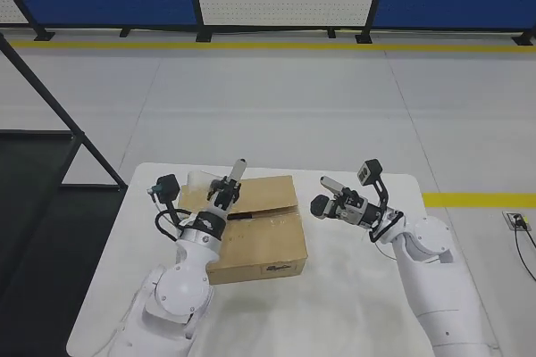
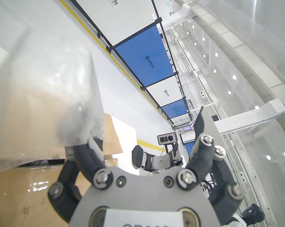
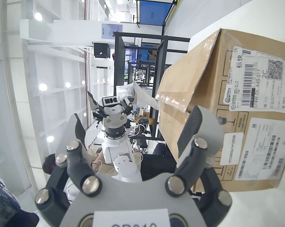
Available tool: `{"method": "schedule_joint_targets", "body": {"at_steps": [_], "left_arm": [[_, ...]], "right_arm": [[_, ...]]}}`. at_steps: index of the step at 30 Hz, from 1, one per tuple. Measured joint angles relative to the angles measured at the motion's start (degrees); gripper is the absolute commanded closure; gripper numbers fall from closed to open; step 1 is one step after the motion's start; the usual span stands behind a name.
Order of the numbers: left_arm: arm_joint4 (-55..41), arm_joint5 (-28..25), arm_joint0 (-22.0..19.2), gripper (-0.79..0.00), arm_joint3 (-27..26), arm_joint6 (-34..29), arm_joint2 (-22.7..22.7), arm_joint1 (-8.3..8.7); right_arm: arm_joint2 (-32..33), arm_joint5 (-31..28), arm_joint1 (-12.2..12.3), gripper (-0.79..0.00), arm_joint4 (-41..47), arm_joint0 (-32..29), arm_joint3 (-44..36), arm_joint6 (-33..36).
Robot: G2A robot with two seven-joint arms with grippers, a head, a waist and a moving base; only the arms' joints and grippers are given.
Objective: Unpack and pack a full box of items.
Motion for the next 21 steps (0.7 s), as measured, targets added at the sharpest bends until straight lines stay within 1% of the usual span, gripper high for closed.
{"method": "schedule_joint_targets", "body": {"at_steps": [6,12,16,21], "left_arm": [[1.00,0.41,-2.35,-0.785,2.95,-0.52,2.77,-0.78],[2.28,0.50,-3.84,-0.785,4.53,-0.76,5.62,-1.59],[3.25,0.50,-3.99,-0.785,4.54,-0.90,7.02,-2.01],[4.19,0.41,-3.89,-0.785,4.70,-1.09,7.72,-2.42]], "right_arm": [[0.51,-0.11,0.70,-0.785,0.69,-1.21,-0.68,-0.38],[0.68,-0.22,1.30,-0.785,1.43,-2.25,-1.25,-0.77],[0.55,-0.18,1.62,-0.785,1.99,-2.41,-1.22,-0.89],[-0.04,-0.29,1.94,-0.785,2.60,-2.05,-0.83,-1.07]]}}
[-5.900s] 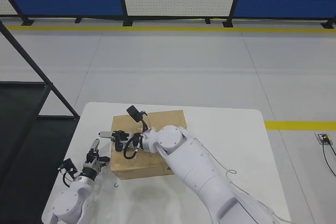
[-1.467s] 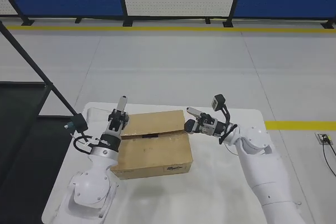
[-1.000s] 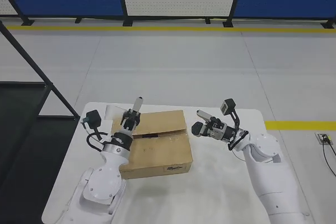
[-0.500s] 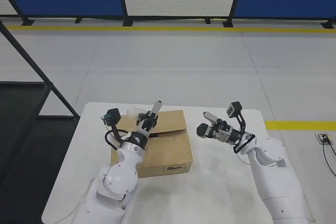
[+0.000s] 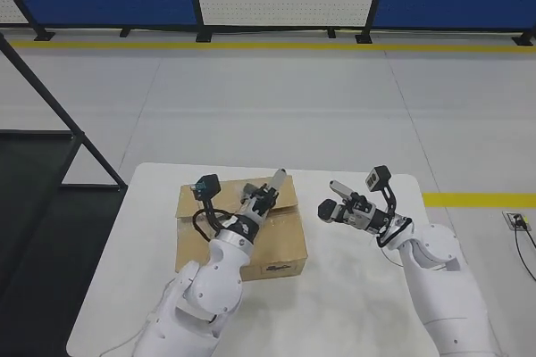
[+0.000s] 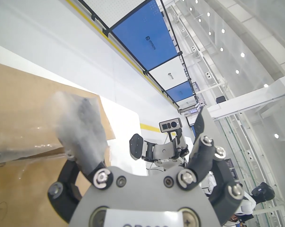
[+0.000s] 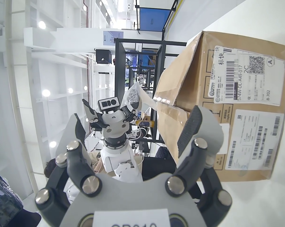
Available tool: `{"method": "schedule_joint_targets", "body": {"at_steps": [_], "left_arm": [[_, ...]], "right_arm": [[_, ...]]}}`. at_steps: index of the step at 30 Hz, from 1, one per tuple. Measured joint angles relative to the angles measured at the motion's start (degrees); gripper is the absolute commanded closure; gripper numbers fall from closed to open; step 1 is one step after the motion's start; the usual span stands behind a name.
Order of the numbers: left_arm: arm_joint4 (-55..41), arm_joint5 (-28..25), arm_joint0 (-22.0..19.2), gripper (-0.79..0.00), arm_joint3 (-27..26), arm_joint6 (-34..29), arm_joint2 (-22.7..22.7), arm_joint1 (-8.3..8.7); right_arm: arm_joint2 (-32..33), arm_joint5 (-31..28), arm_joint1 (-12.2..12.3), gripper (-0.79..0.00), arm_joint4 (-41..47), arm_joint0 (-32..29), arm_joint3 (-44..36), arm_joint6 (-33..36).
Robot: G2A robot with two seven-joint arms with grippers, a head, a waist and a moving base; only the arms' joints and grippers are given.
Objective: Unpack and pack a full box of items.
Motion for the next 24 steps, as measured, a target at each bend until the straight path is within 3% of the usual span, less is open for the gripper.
{"method": "schedule_joint_targets", "body": {"at_steps": [19,24], "left_arm": [[2.32,-0.49,-2.29,-0.785,4.34,-1.54,3.71,-2.05],[2.00,-1.11,-2.10,-0.785,2.84,-1.00,2.88,-2.40]], "right_arm": [[-1.28,-0.90,1.22,-0.785,2.10,0.64,1.61,-0.66],[-2.01,-0.90,1.44,-0.785,2.52,1.03,2.02,-0.98]]}}
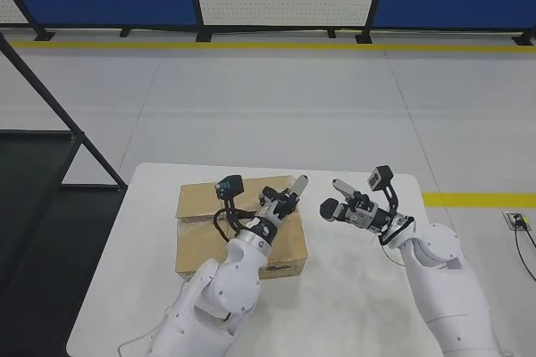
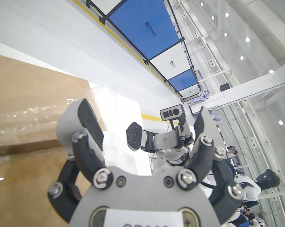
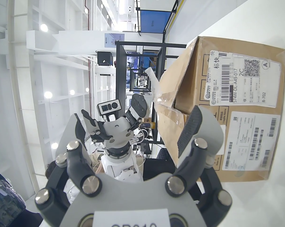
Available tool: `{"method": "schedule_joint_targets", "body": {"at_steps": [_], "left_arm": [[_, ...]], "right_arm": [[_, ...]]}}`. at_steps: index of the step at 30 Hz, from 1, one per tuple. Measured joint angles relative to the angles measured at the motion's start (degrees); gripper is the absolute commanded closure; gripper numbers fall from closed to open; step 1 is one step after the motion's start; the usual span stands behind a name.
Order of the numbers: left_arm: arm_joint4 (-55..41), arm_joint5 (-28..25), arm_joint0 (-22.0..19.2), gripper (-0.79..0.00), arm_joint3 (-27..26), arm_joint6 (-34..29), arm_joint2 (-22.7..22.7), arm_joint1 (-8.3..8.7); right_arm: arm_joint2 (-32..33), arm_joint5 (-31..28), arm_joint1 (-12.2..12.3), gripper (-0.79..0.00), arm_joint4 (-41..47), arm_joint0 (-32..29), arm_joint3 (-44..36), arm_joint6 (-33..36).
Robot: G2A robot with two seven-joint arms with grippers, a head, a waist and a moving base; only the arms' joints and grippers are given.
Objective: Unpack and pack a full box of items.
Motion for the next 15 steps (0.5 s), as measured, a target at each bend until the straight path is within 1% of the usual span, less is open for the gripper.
{"method": "schedule_joint_targets", "body": {"at_steps": [2,5,8,10,11,13,15], "left_arm": [[-0.14,-0.27,0.69,-0.785,-1.96,0.20,-1.26,0.09],[-0.06,-0.69,2.98,-0.785,-7.38,-0.32,-4.74,0.60],[0.89,-0.94,6.63,-0.785,-14.13,-1.54,-10.11,1.48],[0.58,-1.07,9.49,-0.785,-18.73,-2.78,-14.95,2.11],[0.01,-1.04,10.70,-0.785,-20.44,-3.25,-17.31,2.34],[-1.47,-0.89,13.54,-0.785,-23.71,-3.87,-23.45,2.87],[-2.84,-1.21,16.80,-0.785,-25.98,-5.04,-29.73,3.36]], "right_arm": [[-0.45,0.13,0.05,-0.785,-0.12,0.40,0.17,-0.08],[-0.91,0.24,0.18,-0.785,-0.33,1.25,0.38,-0.22],[-1.30,-0.26,0.44,-0.785,-1.62,2.35,0.00,-0.12],[-1.84,-0.66,0.69,-0.785,-4.03,3.20,-0.46,-0.03],[-2.02,-0.40,0.82,-0.785,-5.84,3.56,-0.48,-0.77],[-2.17,0.70,0.95,-0.785,-9.94,3.88,-0.43,-3.64],[-2.16,0.66,0.94,-0.785,-9.54,3.87,-0.42,-4.05]]}}
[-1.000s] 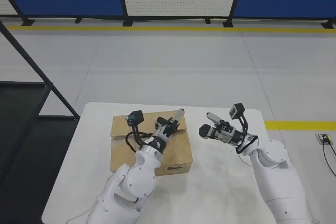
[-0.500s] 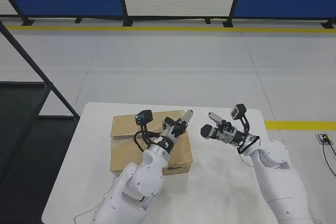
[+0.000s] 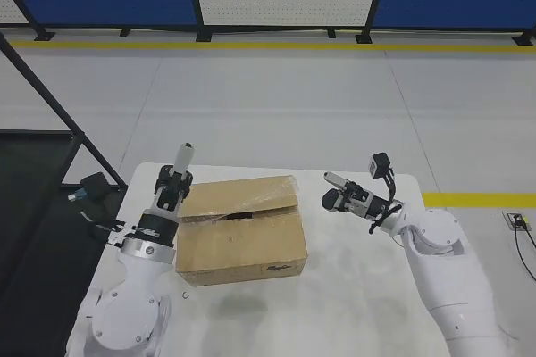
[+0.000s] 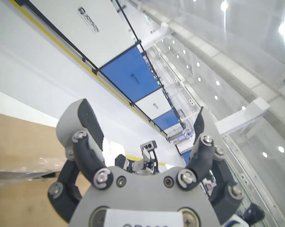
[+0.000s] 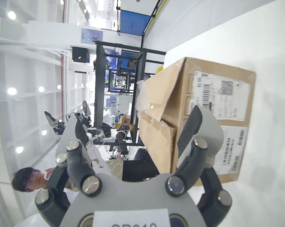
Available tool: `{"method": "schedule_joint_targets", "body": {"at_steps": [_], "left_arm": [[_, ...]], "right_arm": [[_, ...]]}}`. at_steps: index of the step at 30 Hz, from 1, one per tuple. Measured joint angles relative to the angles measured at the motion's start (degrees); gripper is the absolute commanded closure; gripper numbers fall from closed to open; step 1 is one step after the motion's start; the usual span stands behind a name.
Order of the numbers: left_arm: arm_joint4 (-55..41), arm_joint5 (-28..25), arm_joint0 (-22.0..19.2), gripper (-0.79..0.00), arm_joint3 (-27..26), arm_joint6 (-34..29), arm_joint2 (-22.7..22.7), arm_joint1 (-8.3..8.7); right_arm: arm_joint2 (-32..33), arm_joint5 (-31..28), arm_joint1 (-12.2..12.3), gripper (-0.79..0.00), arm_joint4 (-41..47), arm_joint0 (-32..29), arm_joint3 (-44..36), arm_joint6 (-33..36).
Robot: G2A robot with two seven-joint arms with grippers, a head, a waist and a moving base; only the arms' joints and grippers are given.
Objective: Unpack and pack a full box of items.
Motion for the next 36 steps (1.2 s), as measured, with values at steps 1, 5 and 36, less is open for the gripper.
{"method": "schedule_joint_targets", "body": {"at_steps": [1,5,36], "left_arm": [[-0.44,-0.27,1.50,-0.785,-0.66,-0.45,-2.68,0.19],[-4.33,-1.00,7.14,-0.785,-0.68,-2.22,-13.56,0.76],[-14.14,-9.67,18.31,-0.785,5.52,-11.41,-24.86,2.39]], "right_arm": [[0.01,-0.05,-0.01,-0.785,0.68,-0.01,0.00,0.08],[0.01,-0.08,-0.01,-0.785,1.09,-0.02,0.00,0.18],[-15.58,-6.16,-2.12,-0.280,-11.16,13.67,10.81,-4.56]]}}
